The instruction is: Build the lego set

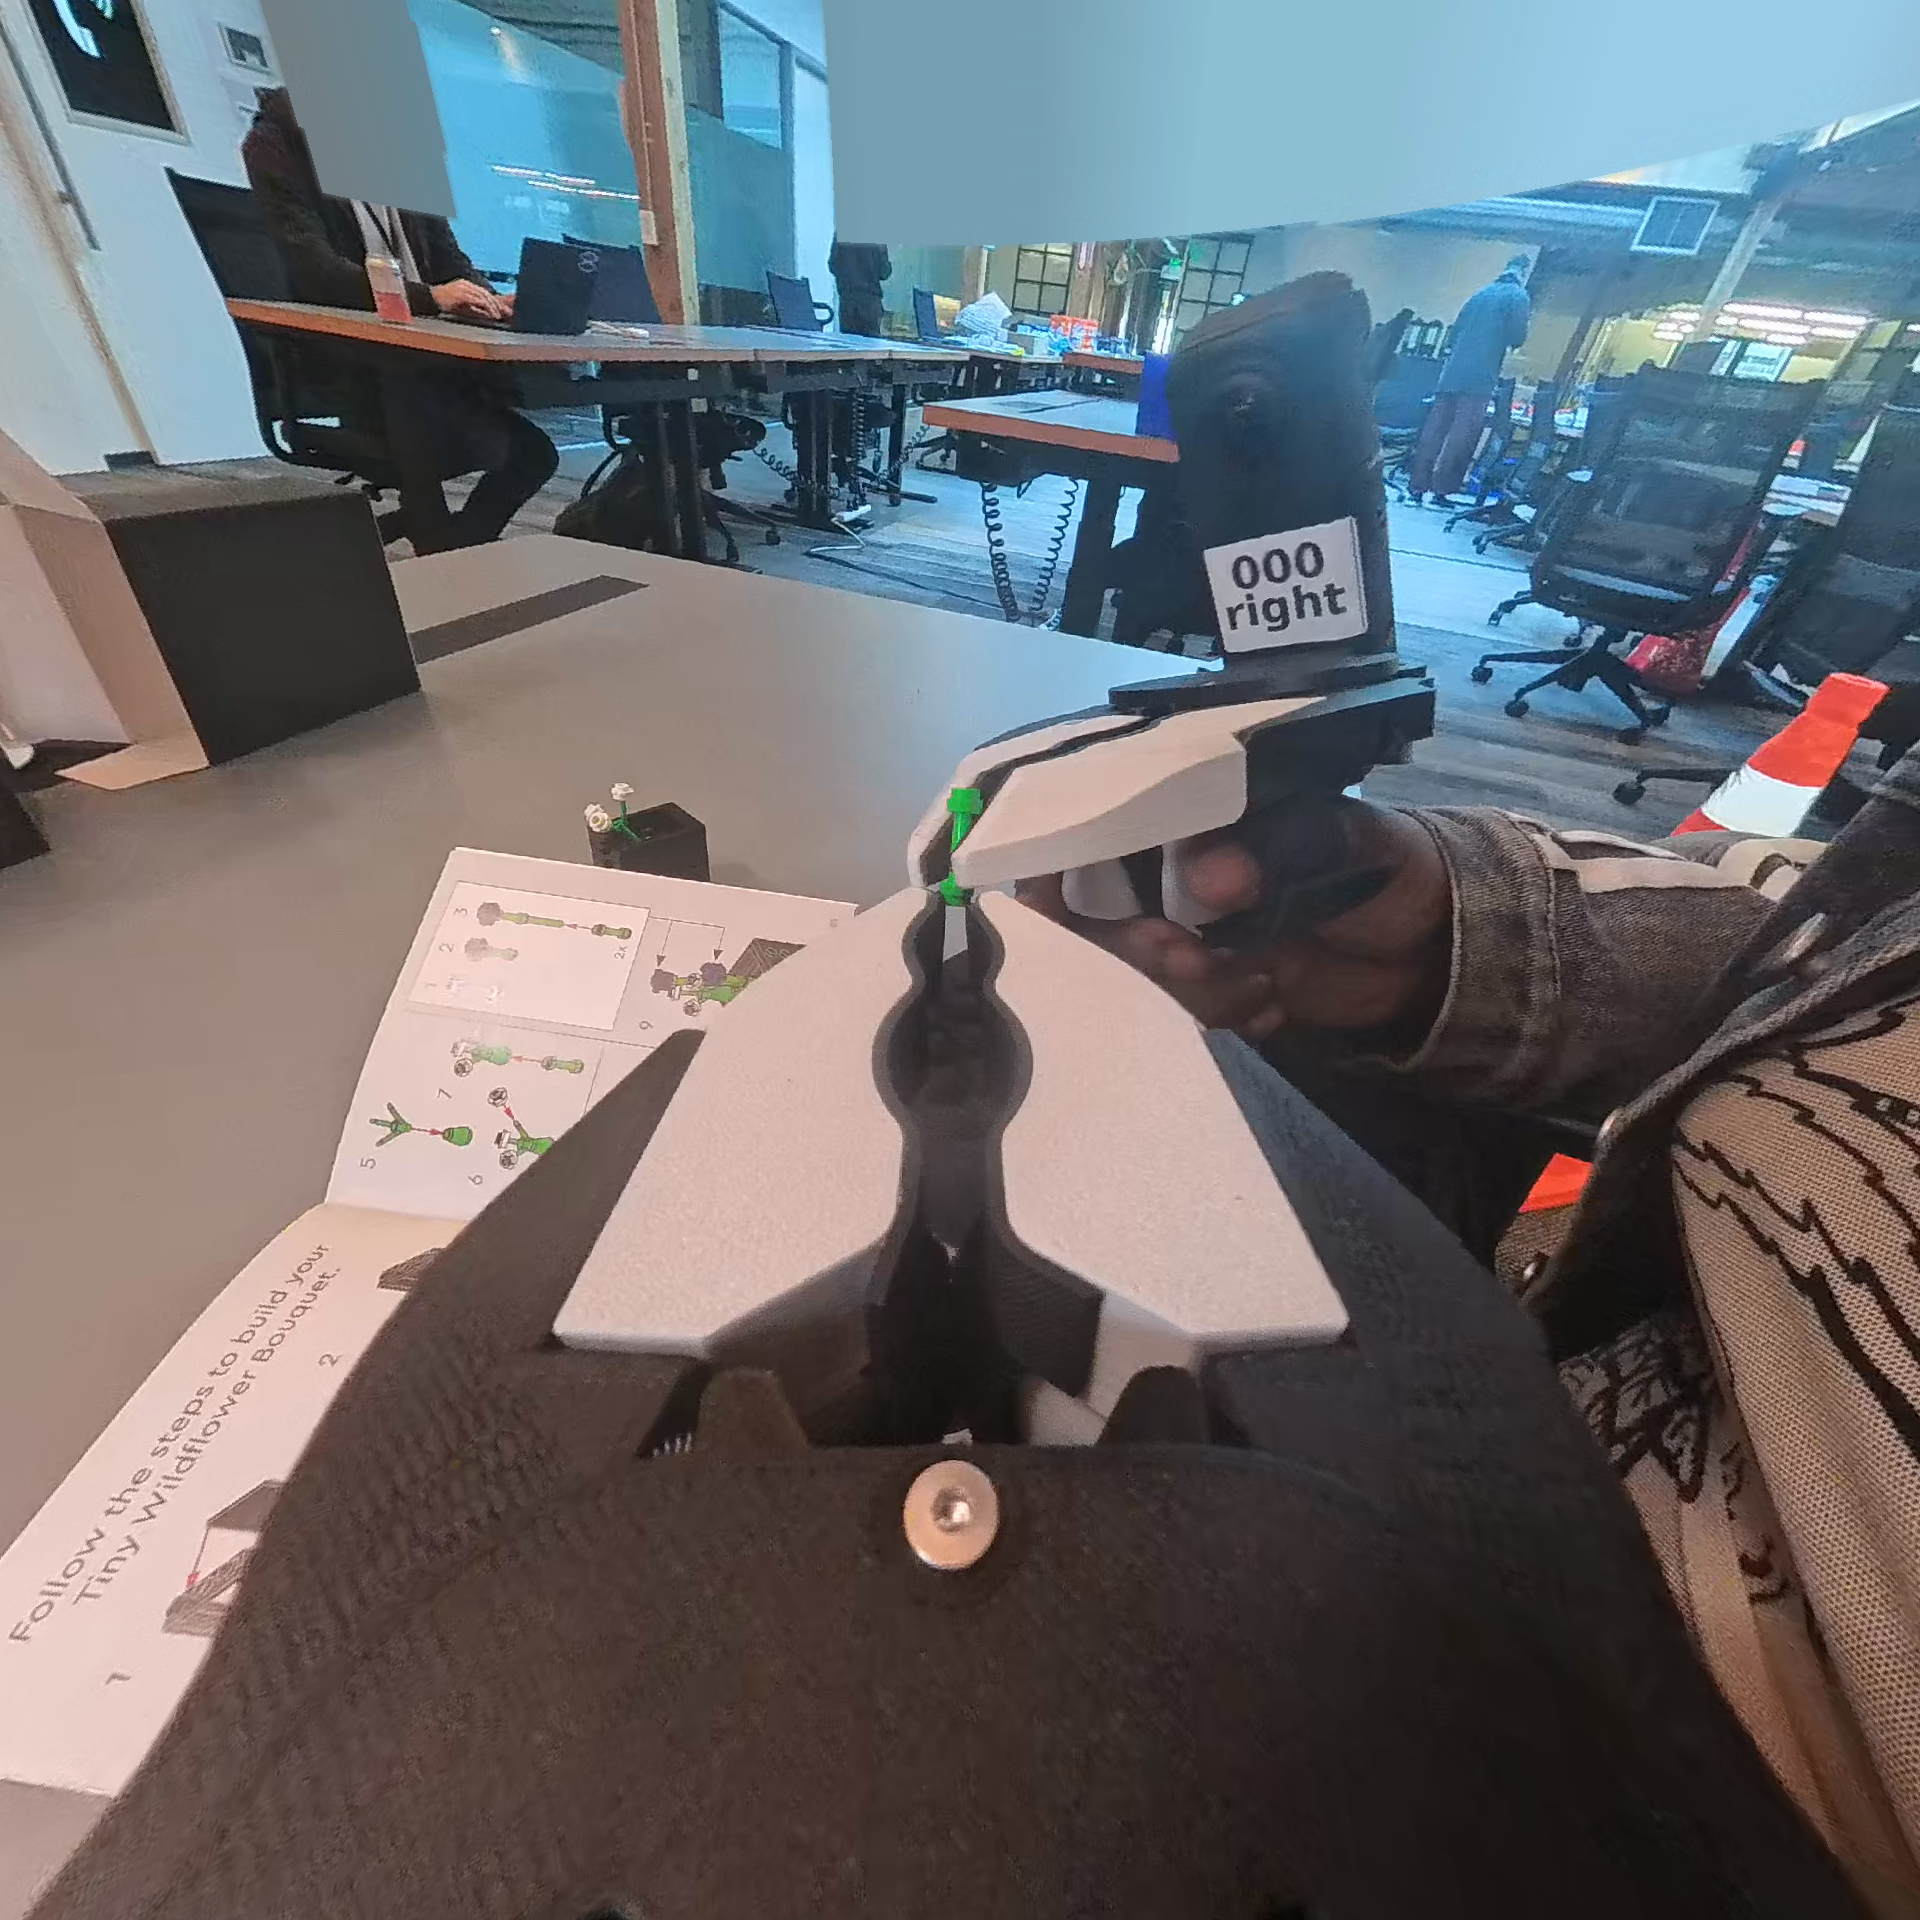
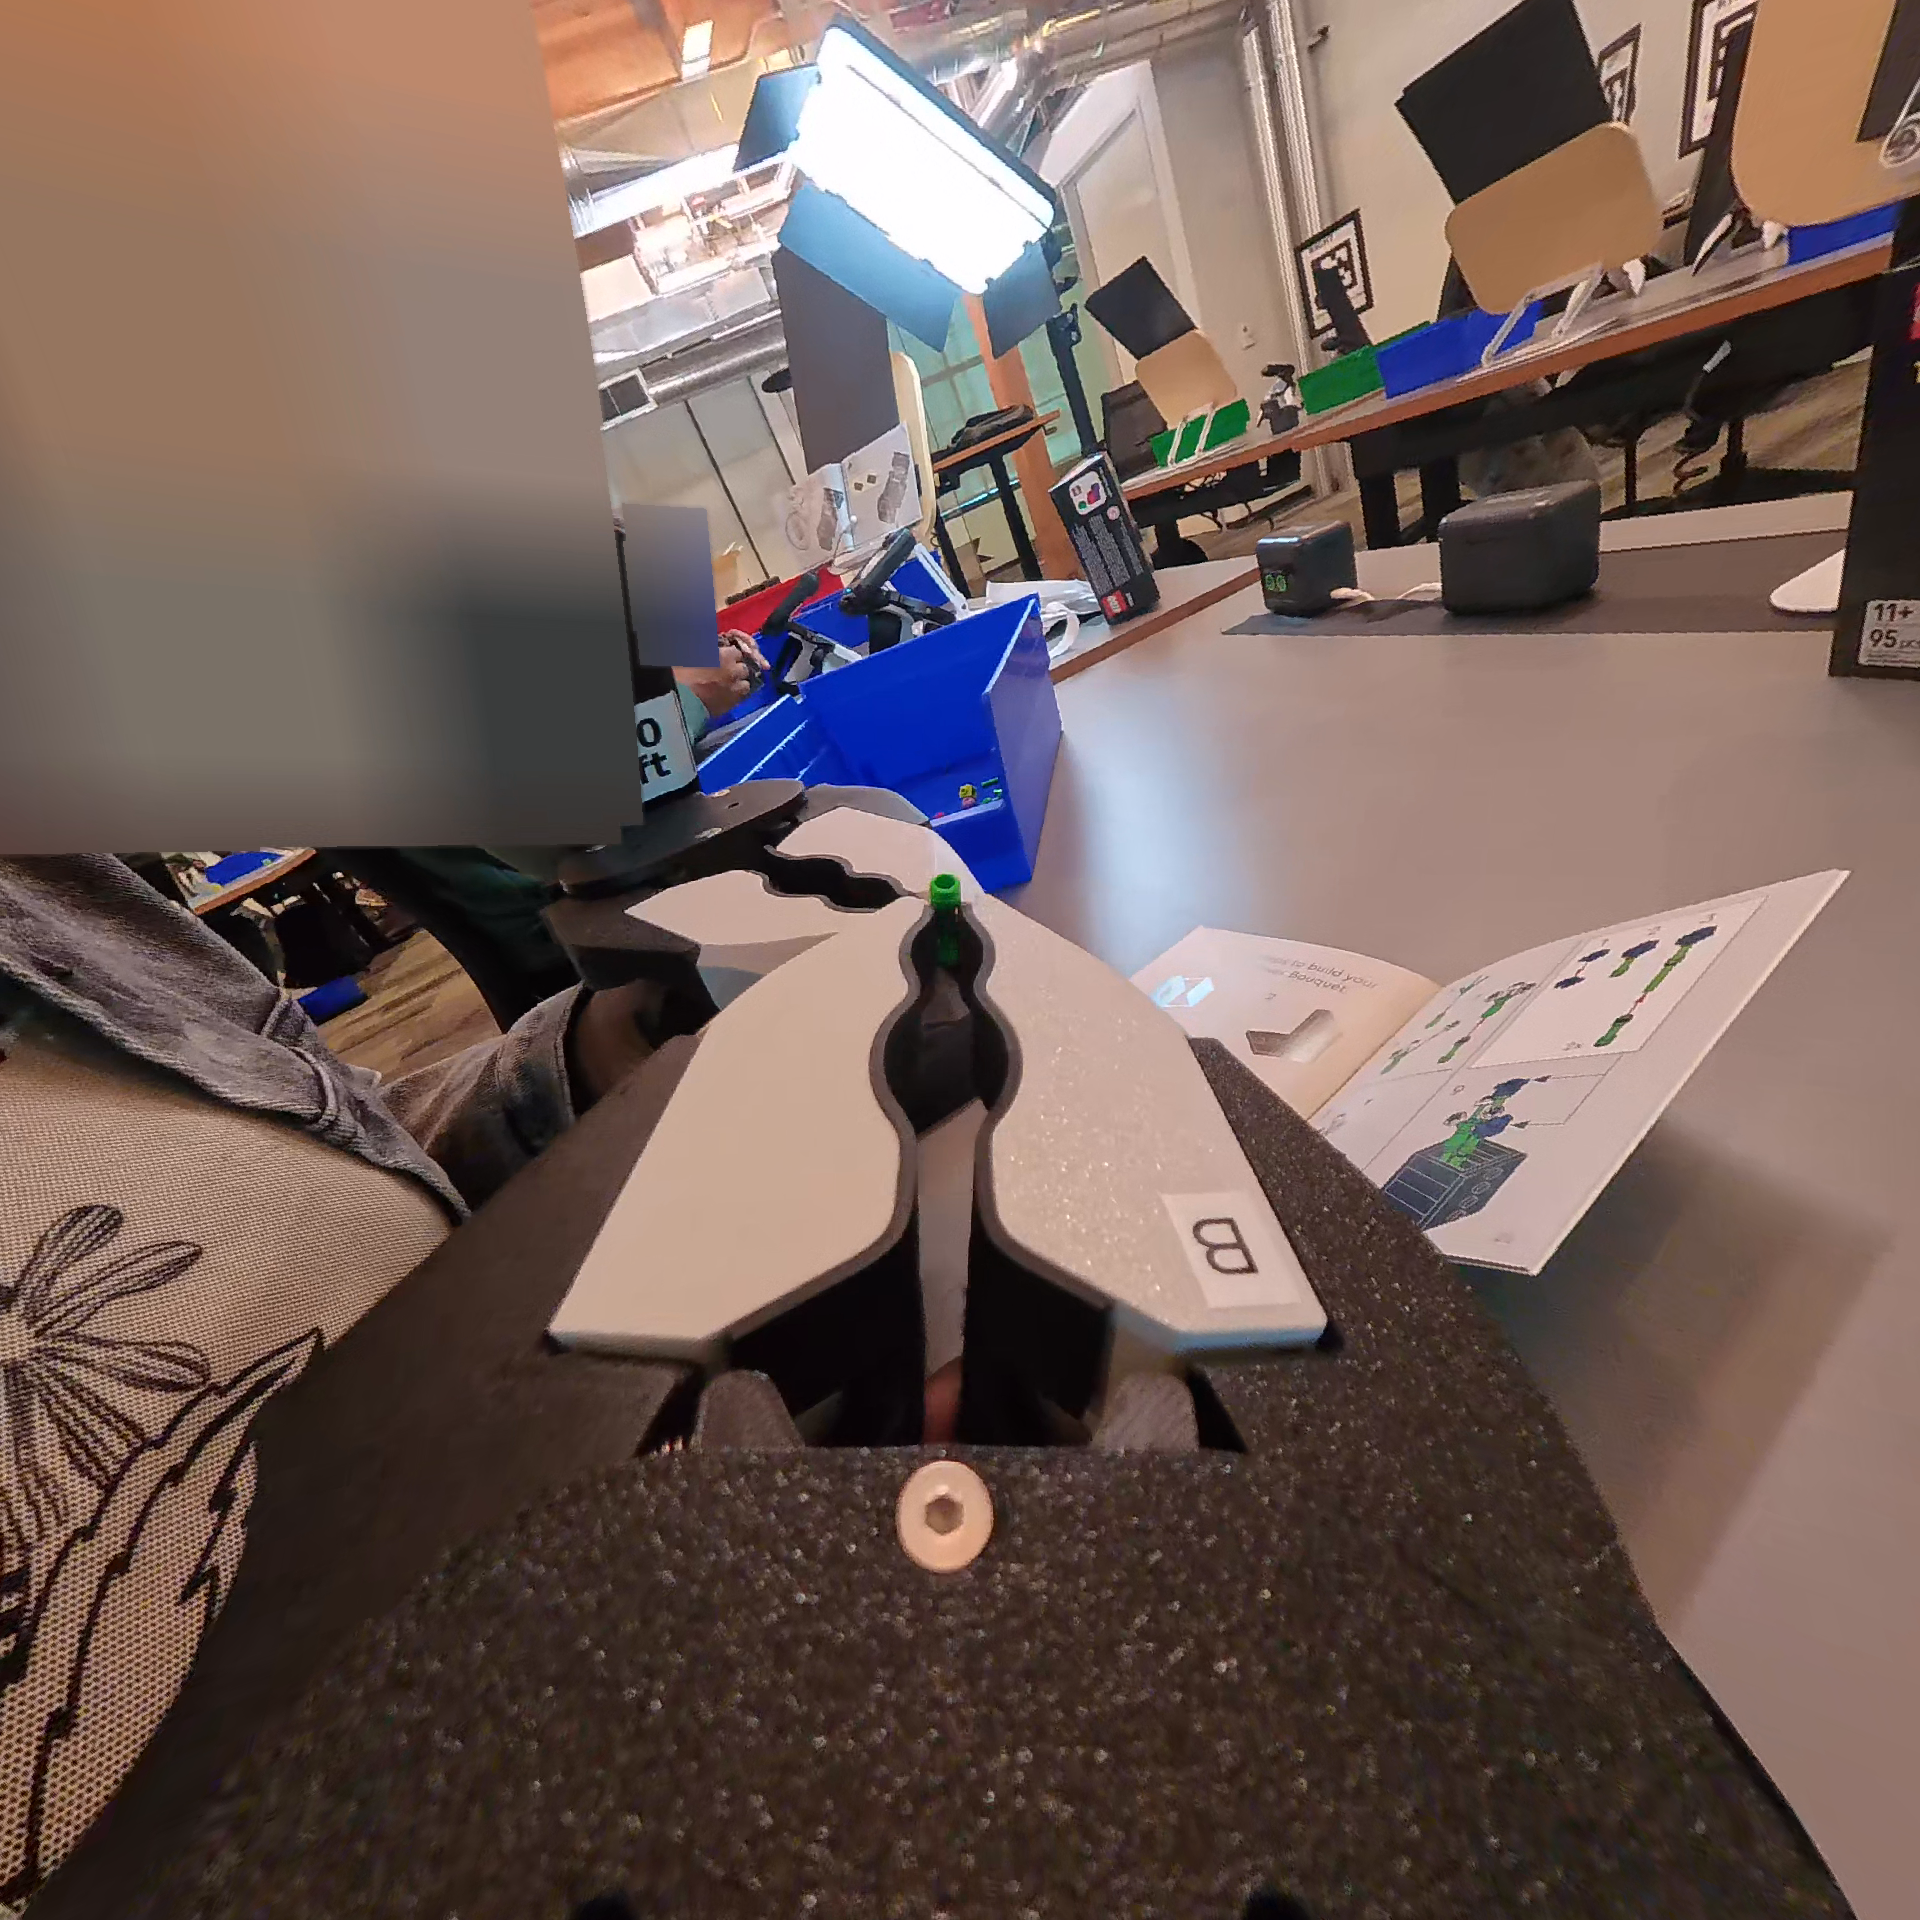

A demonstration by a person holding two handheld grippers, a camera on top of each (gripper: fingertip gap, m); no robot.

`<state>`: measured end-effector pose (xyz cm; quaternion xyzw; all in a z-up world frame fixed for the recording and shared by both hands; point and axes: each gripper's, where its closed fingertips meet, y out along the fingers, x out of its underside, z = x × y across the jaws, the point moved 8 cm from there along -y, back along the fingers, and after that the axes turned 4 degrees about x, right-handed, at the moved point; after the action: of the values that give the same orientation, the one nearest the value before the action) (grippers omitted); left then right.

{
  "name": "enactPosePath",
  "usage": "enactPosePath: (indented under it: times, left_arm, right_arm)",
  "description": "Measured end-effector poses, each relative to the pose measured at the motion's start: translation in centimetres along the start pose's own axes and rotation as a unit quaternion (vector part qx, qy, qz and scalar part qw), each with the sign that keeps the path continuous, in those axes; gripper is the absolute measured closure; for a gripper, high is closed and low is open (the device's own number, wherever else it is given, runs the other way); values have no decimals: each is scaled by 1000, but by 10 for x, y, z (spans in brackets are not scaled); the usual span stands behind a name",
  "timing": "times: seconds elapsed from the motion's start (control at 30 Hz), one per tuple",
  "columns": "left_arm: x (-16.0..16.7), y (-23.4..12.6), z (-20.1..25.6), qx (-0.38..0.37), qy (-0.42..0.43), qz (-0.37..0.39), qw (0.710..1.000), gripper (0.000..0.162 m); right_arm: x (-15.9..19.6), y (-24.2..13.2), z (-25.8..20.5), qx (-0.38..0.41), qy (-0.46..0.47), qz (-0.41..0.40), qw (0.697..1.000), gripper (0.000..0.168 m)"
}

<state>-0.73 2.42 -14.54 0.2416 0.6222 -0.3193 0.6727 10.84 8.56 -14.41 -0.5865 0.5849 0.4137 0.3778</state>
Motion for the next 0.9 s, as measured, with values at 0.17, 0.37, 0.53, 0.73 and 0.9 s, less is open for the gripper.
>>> enactPosePath:
  times: [0.17, 0.37, 0.53, 0.73, 0.9]
  left_arm:
    - [-1, 1, 2, 2, 2, 2, 1000, 158]
    - [-2, 4, 3, 6, -14, 15, 1000, 158]
    - [-2, 4, 4, 7, -14, 20, 1000, 158]
    - [-4, 7, 6, 21, -17, 18, 999, 158]
    - [-10, 15, 1, 34, 17, -60, 997, 150]
  right_arm:
    - [-1, -2, -1, -3, 6, 11, 1000, 165]
    - [-5, -4, -3, -8, 9, 42, 999, 160]
    - [-5, -6, -2, -11, 13, 43, 999, 163]
    - [-6, -10, -3, -13, 6, 44, 999, 164]
    - [-16, -46, 5, 24, -1, 69, 997, 164]
